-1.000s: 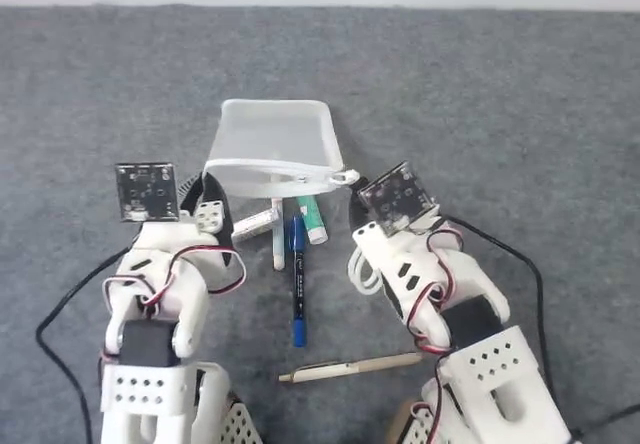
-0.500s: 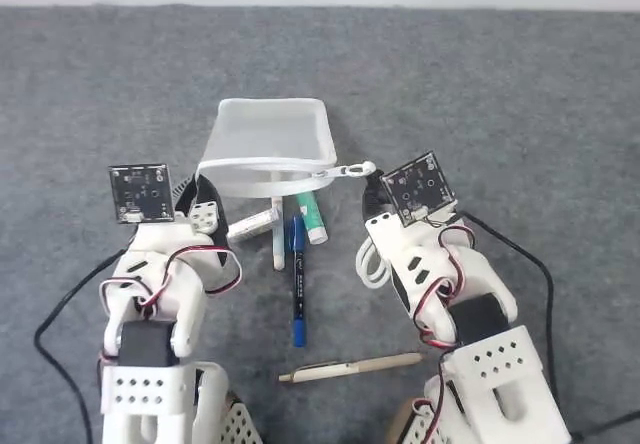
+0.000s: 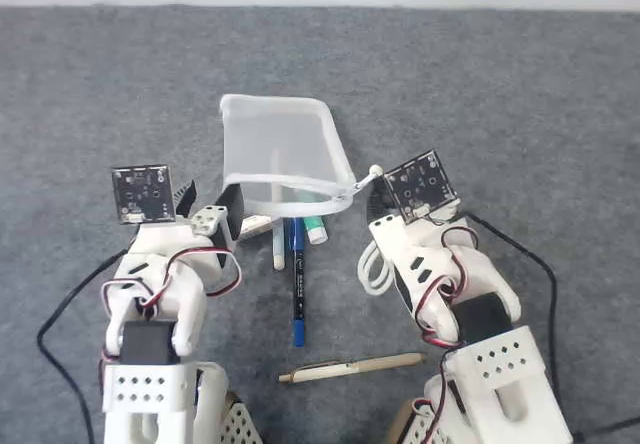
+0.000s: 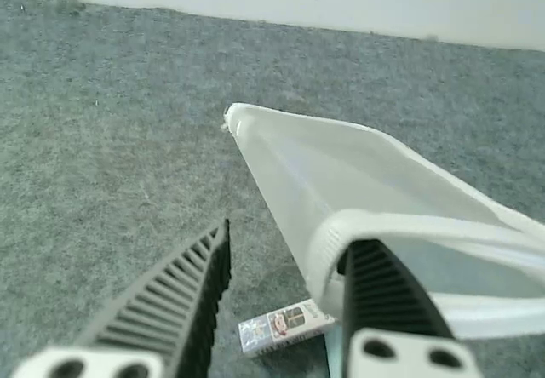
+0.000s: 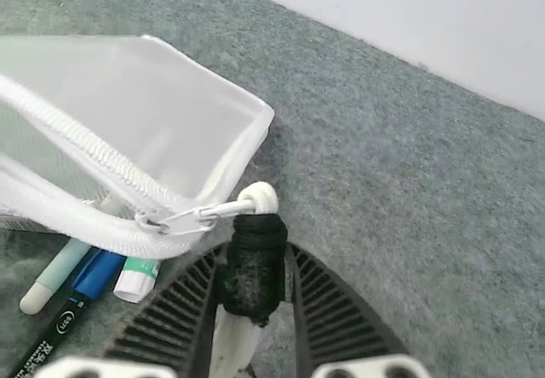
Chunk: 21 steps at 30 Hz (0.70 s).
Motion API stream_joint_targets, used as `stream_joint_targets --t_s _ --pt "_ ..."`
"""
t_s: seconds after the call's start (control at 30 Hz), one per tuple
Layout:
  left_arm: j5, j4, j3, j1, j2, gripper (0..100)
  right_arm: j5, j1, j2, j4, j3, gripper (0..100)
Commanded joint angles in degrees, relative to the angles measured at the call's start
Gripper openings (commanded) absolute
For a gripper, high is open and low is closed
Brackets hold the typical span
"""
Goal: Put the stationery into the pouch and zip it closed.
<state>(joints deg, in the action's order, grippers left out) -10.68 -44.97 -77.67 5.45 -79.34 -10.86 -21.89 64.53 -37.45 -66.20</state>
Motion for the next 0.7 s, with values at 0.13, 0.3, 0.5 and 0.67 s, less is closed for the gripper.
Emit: stream_joint_targets --t_s 0.13,0.3,0.5,0.67 --pt "3.7 2.3 -0.9 -3.9 -1.0 20 0.7 -1.9 2.3 -3.8 7.5 0.6" --pt "3.9 2.7 -0.5 -4.0 1.4 16 0.6 -3.7 2.3 -4.0 8.3 0.6" --pt "3.9 5.5 7.2 -3.7 20.0 16 0.3 -5.8 2.2 -10.2 13.6 0.6" --pt "4.0 5.5 15.3 -3.4 34.5 14 0.2 -5.7 1.7 -11.8 14.5 0.6"
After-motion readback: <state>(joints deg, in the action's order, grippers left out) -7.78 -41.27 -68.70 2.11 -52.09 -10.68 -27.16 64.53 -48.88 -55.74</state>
